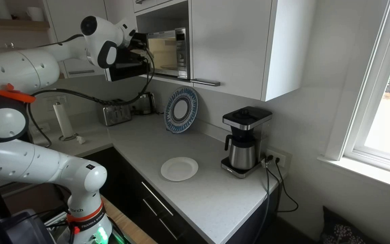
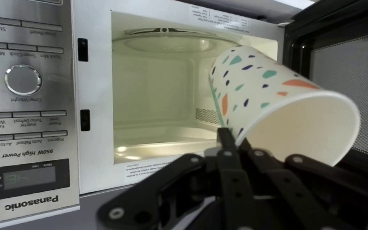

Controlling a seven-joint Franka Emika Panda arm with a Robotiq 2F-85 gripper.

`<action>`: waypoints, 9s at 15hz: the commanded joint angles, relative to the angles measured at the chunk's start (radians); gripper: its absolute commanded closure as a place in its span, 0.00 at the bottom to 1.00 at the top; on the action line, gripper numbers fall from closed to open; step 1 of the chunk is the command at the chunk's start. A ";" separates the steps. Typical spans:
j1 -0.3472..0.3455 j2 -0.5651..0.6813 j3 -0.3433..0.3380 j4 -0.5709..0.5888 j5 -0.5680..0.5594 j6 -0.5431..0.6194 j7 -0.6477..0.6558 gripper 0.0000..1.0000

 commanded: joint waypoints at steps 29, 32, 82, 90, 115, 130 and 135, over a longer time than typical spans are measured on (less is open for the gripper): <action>-0.427 0.382 0.326 0.380 -0.367 -0.119 0.742 0.99; -0.458 0.405 0.361 0.409 -0.429 -0.157 0.852 0.99; -0.167 0.830 0.282 0.918 -0.613 -0.471 1.983 0.69; -0.170 0.923 0.288 1.041 -0.641 -0.461 2.063 0.15; -0.244 0.937 0.290 1.048 -0.374 -0.522 1.788 0.00; -0.293 0.936 0.312 1.032 -0.150 -0.532 1.169 0.00; -0.303 0.952 0.314 1.040 -0.002 -0.530 1.029 0.00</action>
